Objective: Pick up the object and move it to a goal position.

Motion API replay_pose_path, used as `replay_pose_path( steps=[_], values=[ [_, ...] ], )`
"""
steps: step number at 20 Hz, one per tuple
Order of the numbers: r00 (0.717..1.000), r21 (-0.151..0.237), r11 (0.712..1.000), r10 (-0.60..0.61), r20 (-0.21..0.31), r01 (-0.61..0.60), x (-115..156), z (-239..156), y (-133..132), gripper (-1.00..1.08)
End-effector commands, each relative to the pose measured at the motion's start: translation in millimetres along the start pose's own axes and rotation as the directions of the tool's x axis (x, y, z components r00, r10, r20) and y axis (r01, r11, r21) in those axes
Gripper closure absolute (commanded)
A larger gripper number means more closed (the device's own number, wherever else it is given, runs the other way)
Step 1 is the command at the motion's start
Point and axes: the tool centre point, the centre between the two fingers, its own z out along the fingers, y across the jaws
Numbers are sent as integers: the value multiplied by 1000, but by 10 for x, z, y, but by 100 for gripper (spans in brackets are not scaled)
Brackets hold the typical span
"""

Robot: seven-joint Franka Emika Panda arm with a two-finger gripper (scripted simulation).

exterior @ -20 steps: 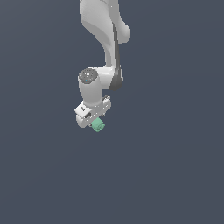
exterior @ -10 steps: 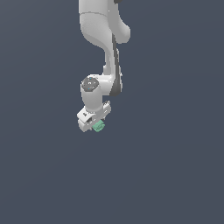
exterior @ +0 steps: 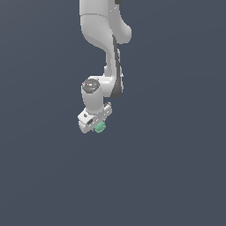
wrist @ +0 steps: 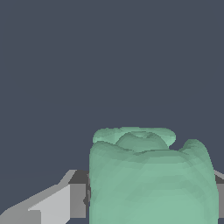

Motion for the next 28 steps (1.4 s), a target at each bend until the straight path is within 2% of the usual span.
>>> replay_pose_path(
  steps=[1,7,13,28],
  values=[
    [1000,2,1000,0,1,0,-2,11,-7,108],
    [1000,0,1000,0,0,0,7,-25,31,108],
    [1000,1,1000,0,0,0,50,-162,195,108],
    [1000,1,1000,0,-1,0,271,-822,1006,108]
  ],
)
